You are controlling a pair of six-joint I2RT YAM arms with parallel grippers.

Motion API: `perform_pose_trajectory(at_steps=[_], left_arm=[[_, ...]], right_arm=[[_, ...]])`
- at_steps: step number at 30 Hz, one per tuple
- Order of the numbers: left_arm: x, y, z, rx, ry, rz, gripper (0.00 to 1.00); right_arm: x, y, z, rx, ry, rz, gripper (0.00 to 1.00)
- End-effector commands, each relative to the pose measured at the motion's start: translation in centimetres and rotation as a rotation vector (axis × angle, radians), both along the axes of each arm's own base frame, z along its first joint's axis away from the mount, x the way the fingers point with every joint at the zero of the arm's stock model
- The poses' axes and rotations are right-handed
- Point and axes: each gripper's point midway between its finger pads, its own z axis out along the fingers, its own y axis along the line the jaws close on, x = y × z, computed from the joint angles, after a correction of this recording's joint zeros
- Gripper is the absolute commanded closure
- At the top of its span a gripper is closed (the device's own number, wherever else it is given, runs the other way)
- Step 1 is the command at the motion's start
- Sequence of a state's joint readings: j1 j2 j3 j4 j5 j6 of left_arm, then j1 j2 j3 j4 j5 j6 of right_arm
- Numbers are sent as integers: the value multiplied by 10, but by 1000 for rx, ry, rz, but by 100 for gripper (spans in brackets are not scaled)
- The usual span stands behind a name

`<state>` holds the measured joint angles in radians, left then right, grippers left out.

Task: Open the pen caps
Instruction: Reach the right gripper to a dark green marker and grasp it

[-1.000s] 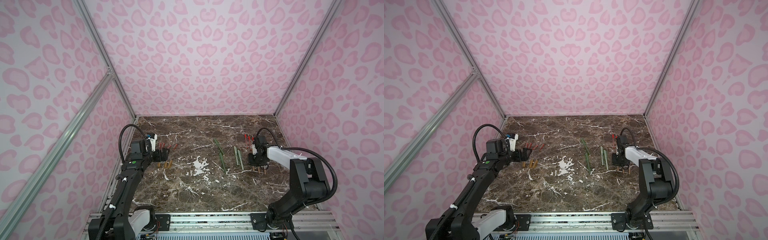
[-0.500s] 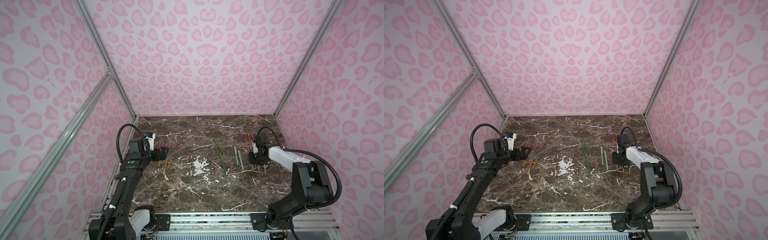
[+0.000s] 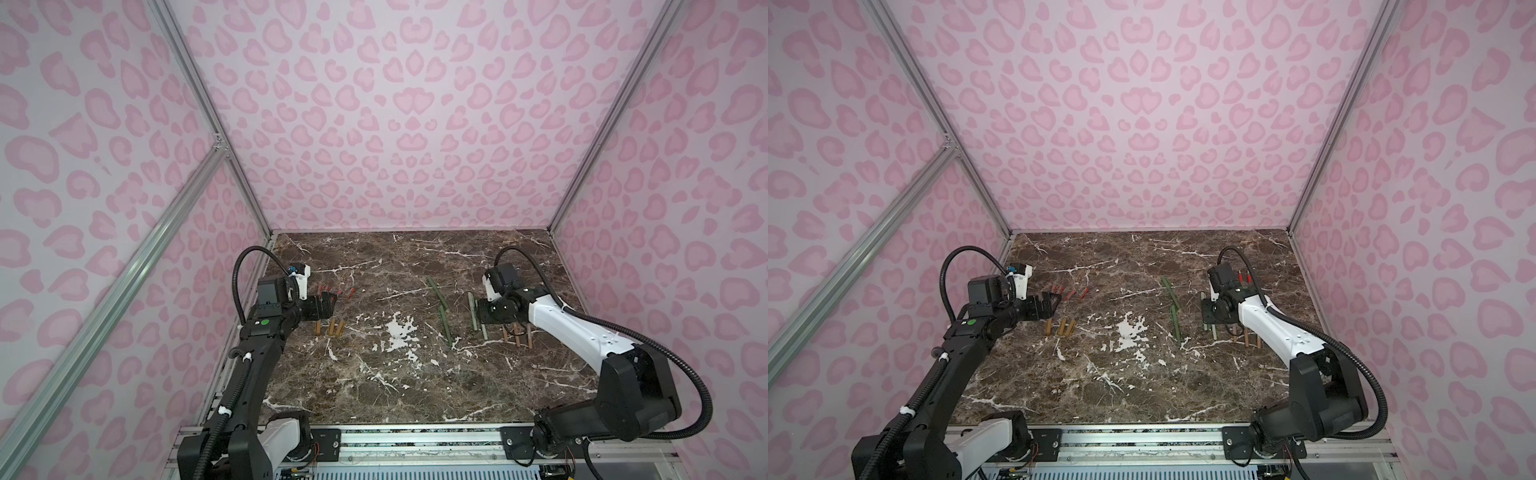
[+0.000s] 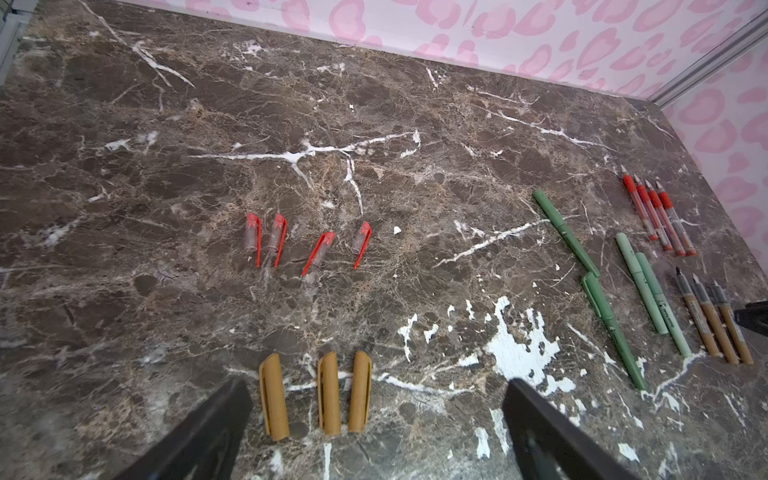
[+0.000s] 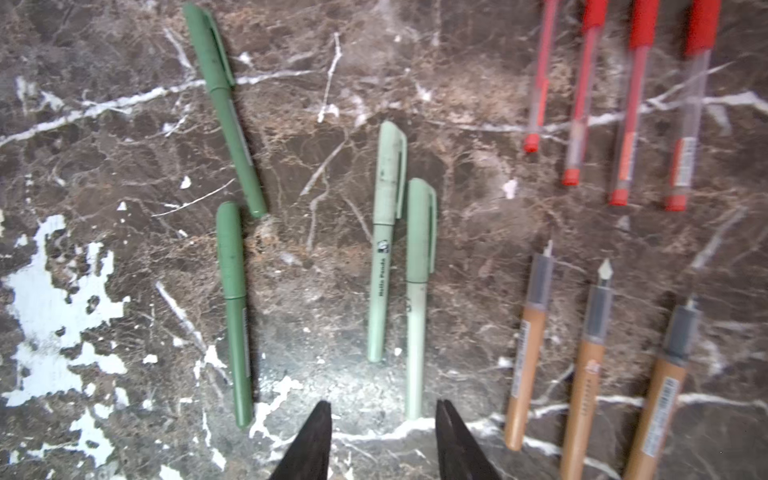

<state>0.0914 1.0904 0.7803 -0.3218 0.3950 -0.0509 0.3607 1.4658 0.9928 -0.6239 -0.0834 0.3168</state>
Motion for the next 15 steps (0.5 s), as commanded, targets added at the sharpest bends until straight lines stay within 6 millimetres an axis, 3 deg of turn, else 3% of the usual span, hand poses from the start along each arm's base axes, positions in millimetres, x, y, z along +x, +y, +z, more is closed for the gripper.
perform_pose_trajectory(at_steps=[1,9,15], left_arm=[[3,-2,7,-11,-22,-13,2],[3,-2,7,-12,-25,-13,2],[2,-2,10,-14,-20,-11,2]], right_arm=[[0,28,-4,30,-4,12,57],[-5,78,-35,-1,47,102,62],[-4,92,-59,-14,99,120,69]])
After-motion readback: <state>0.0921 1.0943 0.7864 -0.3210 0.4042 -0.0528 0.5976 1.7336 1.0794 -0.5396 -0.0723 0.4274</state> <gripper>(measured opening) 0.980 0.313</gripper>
